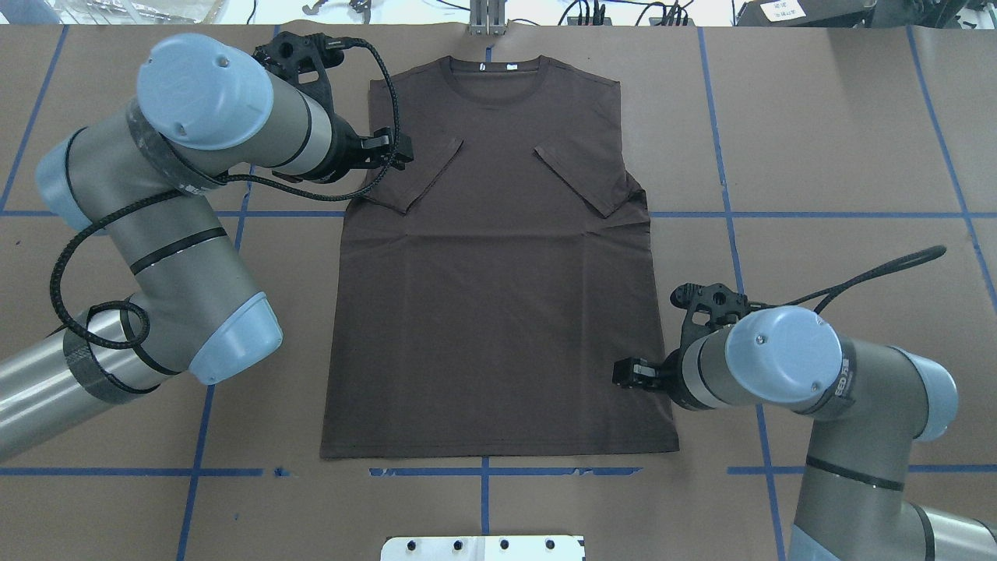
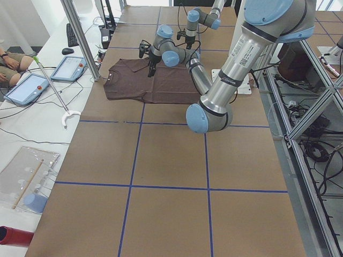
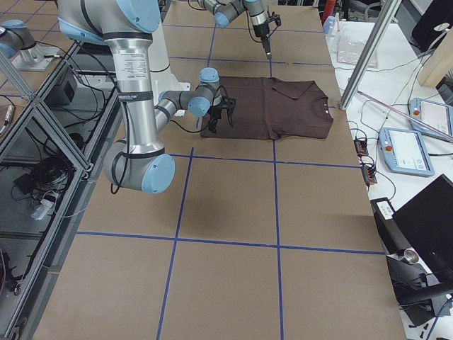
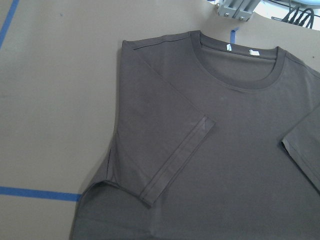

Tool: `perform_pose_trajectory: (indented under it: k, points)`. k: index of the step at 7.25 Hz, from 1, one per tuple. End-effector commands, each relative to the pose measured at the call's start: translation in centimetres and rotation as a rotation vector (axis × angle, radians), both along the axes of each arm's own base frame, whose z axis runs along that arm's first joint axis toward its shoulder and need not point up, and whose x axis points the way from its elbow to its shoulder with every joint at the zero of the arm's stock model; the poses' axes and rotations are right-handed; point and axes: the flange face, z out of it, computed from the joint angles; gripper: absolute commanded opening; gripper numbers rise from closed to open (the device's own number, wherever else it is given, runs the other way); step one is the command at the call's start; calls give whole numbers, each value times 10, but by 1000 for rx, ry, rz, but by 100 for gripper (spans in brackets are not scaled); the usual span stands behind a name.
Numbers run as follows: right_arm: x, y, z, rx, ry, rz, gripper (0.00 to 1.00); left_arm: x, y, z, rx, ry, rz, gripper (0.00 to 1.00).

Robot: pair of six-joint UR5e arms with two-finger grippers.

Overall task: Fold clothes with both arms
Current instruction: 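Move both grippers to the hem corners nearest the robot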

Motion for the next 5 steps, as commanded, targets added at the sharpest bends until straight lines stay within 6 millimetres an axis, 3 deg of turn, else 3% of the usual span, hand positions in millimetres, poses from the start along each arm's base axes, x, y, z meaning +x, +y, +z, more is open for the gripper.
perform_pose_trajectory:
  k: [1,2,4,5]
  points:
    - [-10,37,23,-11,49,-13,100,-4,3,-3,5,5,0,100]
    - [-13,49,31,-40,62,-11,100,-5,4,-4,1,2,-1,100]
    - [-16,53,34,-41,68,-21,99,-6,5,-4,0,-3,-1,100]
    - [-16,53,35,-41,69,-23,91,-5,6,-4,-2,-2,1,100]
